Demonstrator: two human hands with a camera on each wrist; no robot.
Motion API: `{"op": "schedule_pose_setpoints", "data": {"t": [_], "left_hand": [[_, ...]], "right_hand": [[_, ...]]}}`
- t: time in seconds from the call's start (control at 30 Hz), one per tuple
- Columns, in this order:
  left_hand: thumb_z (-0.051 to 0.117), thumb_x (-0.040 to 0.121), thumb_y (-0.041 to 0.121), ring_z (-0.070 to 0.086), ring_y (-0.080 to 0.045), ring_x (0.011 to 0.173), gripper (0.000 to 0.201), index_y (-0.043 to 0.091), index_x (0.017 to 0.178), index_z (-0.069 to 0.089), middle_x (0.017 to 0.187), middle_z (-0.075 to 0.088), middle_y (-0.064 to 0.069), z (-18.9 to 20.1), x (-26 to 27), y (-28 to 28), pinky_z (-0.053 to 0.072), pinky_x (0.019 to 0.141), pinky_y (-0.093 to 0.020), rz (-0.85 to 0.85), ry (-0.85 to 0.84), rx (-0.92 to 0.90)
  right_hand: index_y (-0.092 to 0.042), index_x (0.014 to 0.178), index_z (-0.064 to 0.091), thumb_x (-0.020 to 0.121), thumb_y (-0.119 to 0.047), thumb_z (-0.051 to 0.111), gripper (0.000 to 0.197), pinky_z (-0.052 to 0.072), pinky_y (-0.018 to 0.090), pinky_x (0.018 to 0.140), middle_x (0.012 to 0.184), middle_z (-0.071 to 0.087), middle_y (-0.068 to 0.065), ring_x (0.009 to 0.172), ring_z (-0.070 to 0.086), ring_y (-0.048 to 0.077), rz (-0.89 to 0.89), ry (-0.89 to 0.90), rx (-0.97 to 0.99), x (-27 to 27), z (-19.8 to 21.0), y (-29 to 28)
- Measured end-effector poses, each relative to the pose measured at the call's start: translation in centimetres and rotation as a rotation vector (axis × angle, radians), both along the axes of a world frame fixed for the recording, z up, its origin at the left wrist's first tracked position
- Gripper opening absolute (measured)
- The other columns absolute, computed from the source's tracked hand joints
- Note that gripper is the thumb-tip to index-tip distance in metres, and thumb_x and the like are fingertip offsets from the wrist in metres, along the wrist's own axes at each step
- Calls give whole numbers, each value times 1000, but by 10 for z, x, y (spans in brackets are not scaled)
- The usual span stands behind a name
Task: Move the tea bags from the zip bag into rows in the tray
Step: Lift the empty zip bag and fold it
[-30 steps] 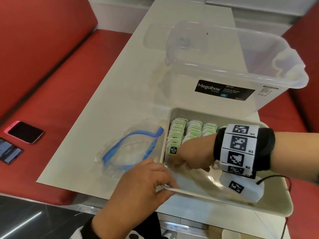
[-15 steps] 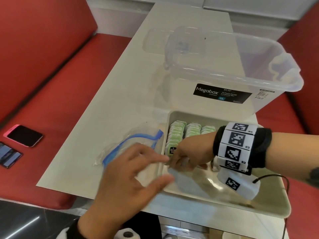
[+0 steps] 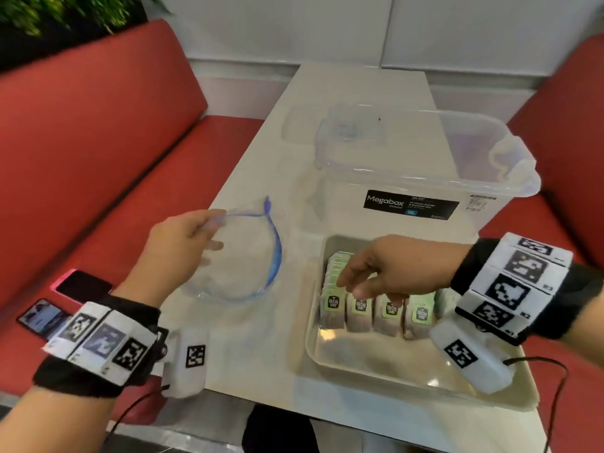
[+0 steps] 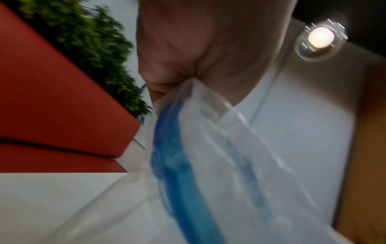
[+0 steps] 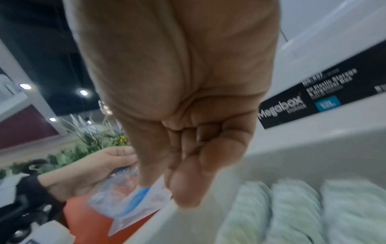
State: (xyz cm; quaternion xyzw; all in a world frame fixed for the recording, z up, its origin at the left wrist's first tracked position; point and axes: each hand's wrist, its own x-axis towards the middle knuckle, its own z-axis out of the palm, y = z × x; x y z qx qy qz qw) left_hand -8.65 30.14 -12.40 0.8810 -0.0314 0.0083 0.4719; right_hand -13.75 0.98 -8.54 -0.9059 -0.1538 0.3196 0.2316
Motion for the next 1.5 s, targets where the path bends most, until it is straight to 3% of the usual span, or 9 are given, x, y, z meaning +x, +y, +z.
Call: {"op": "schedule_pose_setpoints", "data": {"t": [0.13, 0.23, 0.53, 0.67, 0.8, 1.03, 1.23, 1.37, 1.5], "left_hand": [[36, 101, 13, 71, -10, 68, 23, 14, 100, 59, 105, 62, -10, 33, 0, -9, 57, 55, -24, 35, 67, -555], [32, 102, 16, 72, -14, 73, 28, 8, 111, 57, 109, 64, -7, 41, -10, -46, 57, 58, -26, -40, 128, -728], [43, 78, 66, 54, -26, 122, 79, 14, 138, 43, 134, 55, -11, 48, -39, -129, 50, 94, -39, -505, 542, -1018], [58, 83, 33, 63, -26, 109, 49, 11, 127, 56, 120, 64, -12, 36, -37, -143, 51, 94, -41, -408, 528, -897], [58, 85, 20, 65, -24, 106, 39, 12, 122, 58, 120, 66, -5, 37, -47, -152, 54, 88, -38, -457, 445, -857], [51, 86, 8, 66, -19, 105, 34, 15, 119, 58, 118, 67, 2, 45, -53, -161, 55, 81, -30, -575, 464, -745], [47, 90, -4, 71, -15, 86, 34, 19, 114, 56, 104, 72, 10, 40, -54, -171, 57, 57, -22, -488, 454, -832], [48, 90, -3, 67, -17, 77, 32, 20, 110, 57, 107, 71, 9, 38, -53, -172, 56, 51, -22, -477, 429, -822], [48, 90, -4, 63, -14, 69, 35, 23, 110, 56, 114, 69, 3, 39, -52, -174, 53, 44, -20, -541, 453, -770]], "right_hand": [[-44, 131, 46, 93, -28, 56, 43, 42, 16, 93, 122, 58, -23, 105, 58, -4, -97, -420, 216, -19, 24, 9], [-45, 139, 15, 94, -37, 47, 56, 13, 16, 114, 148, 18, -25, 141, 15, -1, -39, -554, 419, -38, 30, 28], [-47, 143, -11, 83, -65, 11, 67, -34, 56, 99, 146, -26, -24, 136, -37, 14, 30, -692, -66, -59, 16, 28], [-41, 136, 42, 85, -60, 48, 54, -23, 48, 111, 147, 32, -23, 143, 7, -3, -137, -632, 219, -73, 25, 0], [-29, 113, 53, 78, -43, 70, 42, 46, 28, 91, 109, 58, -13, 98, 57, 0, -860, -893, 625, -66, 34, -30], [-13, 83, 69, 80, 0, 69, 14, 51, 22, 46, 68, 67, 3, 43, 58, 10, -949, -620, 859, -60, 41, -62], [-20, 115, 51, 68, -25, 76, 54, 54, 29, 60, 95, 66, -4, 81, 67, 15, -850, -403, 879, -79, 27, -56], [-9, 96, 65, 81, 7, 63, 22, 52, 24, 48, 77, 72, 4, 57, 64, 12, -940, -346, 991, -89, 13, -65], [-23, 111, 63, 82, -7, 64, 33, 57, 25, 60, 103, 67, 9, 81, 64, 16, -925, -299, 1088, -95, 13, -74]]}}
